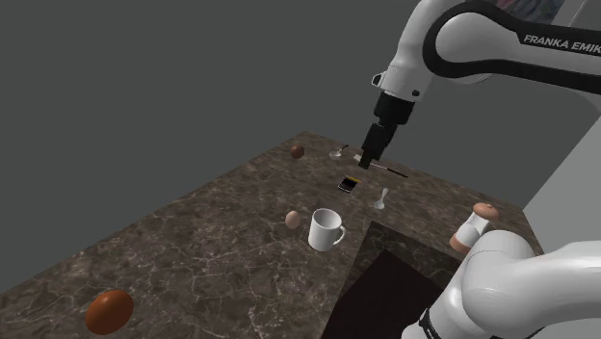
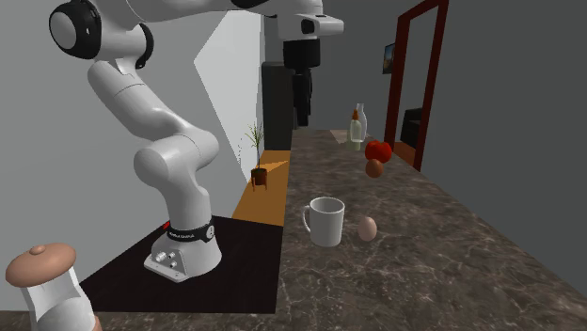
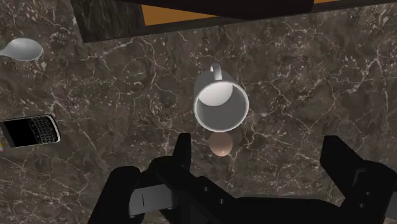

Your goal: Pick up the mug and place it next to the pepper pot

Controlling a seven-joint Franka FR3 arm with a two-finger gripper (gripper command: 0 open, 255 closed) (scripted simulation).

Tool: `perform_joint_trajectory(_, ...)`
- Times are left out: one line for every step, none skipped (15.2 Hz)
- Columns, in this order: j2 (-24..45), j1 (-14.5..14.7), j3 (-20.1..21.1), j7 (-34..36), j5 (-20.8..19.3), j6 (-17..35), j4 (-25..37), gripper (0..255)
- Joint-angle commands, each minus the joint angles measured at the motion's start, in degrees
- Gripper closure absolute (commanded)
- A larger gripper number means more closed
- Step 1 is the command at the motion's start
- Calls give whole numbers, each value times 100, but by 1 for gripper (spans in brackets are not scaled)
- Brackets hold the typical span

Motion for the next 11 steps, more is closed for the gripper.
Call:
perform_joint_trajectory(0,0,0,0,0,0,0,0)
perform_joint_trajectory(23,-9,4,-17,-14,194,-173,0)
perform_joint_trajectory(54,-18,8,-34,-28,391,-339,0)
perform_joint_trajectory(94,-28,11,-51,-41,590,-499,0)
perform_joint_trajectory(143,-37,14,-67,-53,792,-652,0)
perform_joint_trajectory(201,-46,16,-83,-66,997,-799,0)
perform_joint_trajectory(269,-55,17,-99,-78,1205,-939,0)
perform_joint_trajectory(346,-63,19,-115,-89,1415,-1073,0)
perform_joint_trajectory(434,-72,19,-130,-100,1629,-1199,0)
perform_joint_trajectory(533,-81,20,-146,-111,1846,-1318,0)
perform_joint_trajectory(641,-90,19,-161,-121,2067,-1430,0)
